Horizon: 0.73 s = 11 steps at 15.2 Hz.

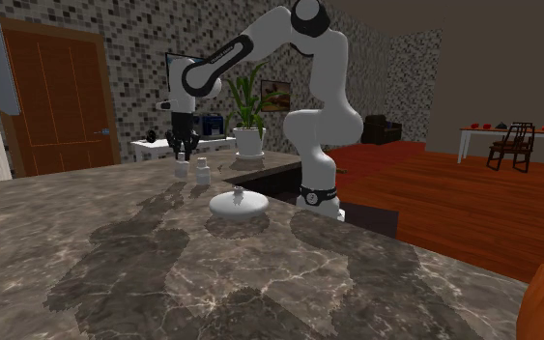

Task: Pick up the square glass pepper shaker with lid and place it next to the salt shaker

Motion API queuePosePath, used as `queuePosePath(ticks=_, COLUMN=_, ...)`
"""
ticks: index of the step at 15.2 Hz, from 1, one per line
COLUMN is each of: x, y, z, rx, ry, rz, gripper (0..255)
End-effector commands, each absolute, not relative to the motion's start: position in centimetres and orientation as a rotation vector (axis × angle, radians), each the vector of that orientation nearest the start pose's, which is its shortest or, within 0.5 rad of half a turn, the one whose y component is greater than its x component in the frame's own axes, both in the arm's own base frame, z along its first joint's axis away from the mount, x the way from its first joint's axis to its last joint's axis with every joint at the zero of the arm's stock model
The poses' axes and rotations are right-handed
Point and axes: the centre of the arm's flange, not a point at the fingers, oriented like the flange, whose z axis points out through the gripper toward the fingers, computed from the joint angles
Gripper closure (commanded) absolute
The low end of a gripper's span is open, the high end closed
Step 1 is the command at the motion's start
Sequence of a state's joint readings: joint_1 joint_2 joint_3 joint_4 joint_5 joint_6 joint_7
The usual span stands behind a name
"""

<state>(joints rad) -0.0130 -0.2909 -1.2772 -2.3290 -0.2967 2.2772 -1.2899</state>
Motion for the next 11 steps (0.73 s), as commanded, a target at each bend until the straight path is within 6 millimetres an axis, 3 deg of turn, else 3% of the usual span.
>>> queuePosePath(ticks=1, x=12.6, y=-48.3, z=37.4, rx=-3.169, ry=-0.308, rz=-0.101, gripper=255)
queuePosePath(ticks=2, x=12.6, y=-48.3, z=37.4, rx=-3.169, ry=-0.308, rz=-0.101, gripper=255)
queuePosePath(ticks=3, x=12.6, y=-48.3, z=37.4, rx=-3.169, ry=-0.308, rz=-0.101, gripper=0)
queuePosePath(ticks=8, x=12.6, y=-48.3, z=37.4, rx=-3.169, ry=-0.308, rz=-0.101, gripper=0)
queuePosePath(ticks=11, x=12.3, y=-48.2, z=41.3, rx=-3.169, ry=-0.308, rz=-0.101, gripper=0)
